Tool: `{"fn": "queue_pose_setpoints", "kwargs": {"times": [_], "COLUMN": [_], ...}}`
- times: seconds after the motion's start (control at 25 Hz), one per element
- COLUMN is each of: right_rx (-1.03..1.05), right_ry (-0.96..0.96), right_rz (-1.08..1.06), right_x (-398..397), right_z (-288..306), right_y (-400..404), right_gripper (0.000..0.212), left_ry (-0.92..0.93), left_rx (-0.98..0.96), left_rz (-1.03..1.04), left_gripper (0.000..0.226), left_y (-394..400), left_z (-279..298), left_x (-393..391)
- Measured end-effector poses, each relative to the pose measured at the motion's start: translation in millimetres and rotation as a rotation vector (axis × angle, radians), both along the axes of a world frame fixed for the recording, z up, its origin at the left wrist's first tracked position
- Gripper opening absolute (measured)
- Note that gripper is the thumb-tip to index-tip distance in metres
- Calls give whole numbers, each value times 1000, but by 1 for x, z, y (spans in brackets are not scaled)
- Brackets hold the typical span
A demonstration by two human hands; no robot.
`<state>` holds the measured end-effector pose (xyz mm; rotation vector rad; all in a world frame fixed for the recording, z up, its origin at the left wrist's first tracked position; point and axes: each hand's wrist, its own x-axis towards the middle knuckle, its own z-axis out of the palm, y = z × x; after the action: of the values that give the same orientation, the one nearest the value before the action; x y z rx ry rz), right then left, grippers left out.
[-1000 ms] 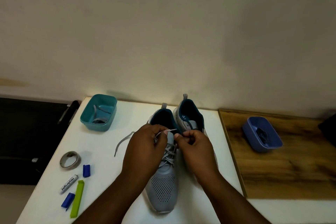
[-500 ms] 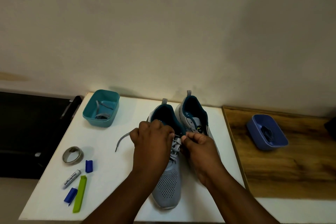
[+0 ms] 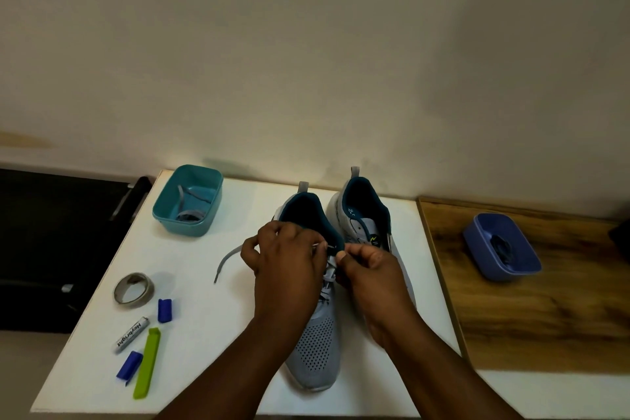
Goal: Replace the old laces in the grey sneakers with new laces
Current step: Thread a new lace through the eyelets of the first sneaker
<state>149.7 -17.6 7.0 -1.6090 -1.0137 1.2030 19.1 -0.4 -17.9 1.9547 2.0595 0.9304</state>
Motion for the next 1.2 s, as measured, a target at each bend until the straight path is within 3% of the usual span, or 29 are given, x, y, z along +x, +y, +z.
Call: {"fn": "queue_pose_setpoints", "kwargs": {"times": [0.24,0.44,0.96,1.08,1.2], "right_rx": [40,119,173,172,85], "right_ry": [-23,-201,-521,-460,-276], "right_rz": [29,57,235,150,-94], "right_x": [0,0,14,14,24], "right_z": [3,-1,-10,-8,-1], "right_y": [-1,0,13,9,11], "right_gripper": [16,25,9,13,18], "left_ry": [-24,19,47,116,141], "left_rx": [-1,-27,-79,-136,-184], "left_rz": [-1,-10,-135,-176,-210], "left_gripper": [8,12,16,33,55], "left_y": [1,0,7,7,5], "left_z": [2,3,3,5,14], "left_x": [5,7,-1,-10,-19]}}
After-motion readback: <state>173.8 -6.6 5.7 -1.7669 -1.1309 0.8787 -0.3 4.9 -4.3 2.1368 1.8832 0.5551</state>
